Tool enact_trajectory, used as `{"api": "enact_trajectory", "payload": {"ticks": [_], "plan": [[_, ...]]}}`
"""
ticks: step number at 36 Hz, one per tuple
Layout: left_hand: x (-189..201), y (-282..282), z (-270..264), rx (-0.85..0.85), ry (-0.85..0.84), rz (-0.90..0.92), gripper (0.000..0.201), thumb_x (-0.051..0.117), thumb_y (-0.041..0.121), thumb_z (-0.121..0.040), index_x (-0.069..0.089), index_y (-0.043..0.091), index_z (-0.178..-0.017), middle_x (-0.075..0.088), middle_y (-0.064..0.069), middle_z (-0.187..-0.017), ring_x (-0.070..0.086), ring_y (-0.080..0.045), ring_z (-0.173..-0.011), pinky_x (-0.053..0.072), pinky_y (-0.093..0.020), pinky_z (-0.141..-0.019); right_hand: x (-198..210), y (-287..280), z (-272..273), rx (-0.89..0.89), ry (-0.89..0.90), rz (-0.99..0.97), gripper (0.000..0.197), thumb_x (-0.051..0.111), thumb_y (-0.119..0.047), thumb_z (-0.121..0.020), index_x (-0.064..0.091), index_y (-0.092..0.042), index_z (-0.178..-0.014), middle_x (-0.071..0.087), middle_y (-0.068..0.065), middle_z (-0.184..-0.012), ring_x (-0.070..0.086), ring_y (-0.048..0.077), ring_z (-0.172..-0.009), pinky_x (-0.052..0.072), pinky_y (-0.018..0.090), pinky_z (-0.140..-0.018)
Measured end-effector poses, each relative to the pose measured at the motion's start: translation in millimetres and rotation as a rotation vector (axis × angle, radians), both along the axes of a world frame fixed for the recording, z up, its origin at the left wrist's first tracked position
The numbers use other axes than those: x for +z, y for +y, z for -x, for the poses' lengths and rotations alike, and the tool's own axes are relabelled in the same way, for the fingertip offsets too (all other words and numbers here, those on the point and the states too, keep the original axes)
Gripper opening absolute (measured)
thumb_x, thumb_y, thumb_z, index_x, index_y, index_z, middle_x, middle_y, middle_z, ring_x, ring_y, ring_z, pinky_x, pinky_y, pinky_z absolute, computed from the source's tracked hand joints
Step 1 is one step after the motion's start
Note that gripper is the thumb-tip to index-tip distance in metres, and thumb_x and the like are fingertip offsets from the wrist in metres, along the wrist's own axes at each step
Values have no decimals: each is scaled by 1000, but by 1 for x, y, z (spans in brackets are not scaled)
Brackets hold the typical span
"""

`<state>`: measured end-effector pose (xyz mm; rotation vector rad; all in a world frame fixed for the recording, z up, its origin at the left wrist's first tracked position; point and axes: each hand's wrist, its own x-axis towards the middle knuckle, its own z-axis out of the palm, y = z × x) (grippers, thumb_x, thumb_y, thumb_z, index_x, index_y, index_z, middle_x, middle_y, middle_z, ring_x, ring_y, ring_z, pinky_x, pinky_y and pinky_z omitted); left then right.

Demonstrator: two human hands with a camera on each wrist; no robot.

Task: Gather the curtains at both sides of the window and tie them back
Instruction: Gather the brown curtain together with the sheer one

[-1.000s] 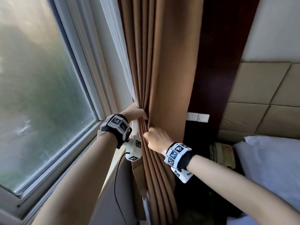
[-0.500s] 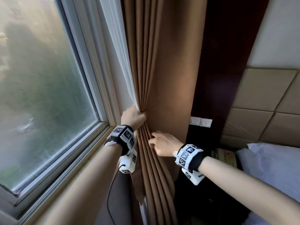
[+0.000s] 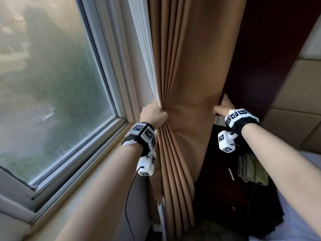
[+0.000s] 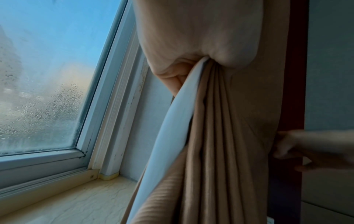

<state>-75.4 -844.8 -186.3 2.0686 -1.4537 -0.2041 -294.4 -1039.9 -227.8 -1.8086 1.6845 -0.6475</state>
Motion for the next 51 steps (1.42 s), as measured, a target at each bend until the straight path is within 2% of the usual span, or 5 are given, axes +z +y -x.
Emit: {"api": "enact_trajectory", "payload": {"ticks": [3,9,24,45,51], "plan": [[1,-1,2,-6,-14,7,25,46,20,-84,50,11,-106,63,-17,-104,56,-42,-96,41,-34,-76,3,-1,-8,7,-152,-32,108,67,-4,-73,-4,-22,-153,36,12,-149,40,31,-134,36,31,-105],[1,-3,1,7,-12,8,26,46,19,-84,50,9,-107,63,-18,-102,55,-43,-96,44,-37,-77,1,24,-10,-85,-135,23,43,59,-15,-78,54,0,-118,60,18,-119,59,33,-108,50,34,-87],[0,-2,-7,-17,-11,7,31,44,24,-83,50,13,-112,63,-17,-104,56,-43,-97,44,-38,-79,-25,151,22,-36,-64,380,25,56,-18,-79,51,0,-63,58,14,-60,57,34,-59,50,40,-57],[35,21,7,-342,358,-345,54,70,-5,-75,55,5,-126,61,-7,-115,56,-22,-110,45,-20,-80,-9,215,-85,420,73,392,25,54,-20,-93,57,-3,-112,67,23,-102,62,40,-100,47,37,-83],[25,18,8,-238,477,-188,84,78,51,-69,45,20,-139,57,3,-131,54,-17,-118,39,-31,-105,-6,212,-88,488,199,378,25,49,-21,-96,52,-2,-113,63,25,-107,60,43,-102,47,42,-86]]}}
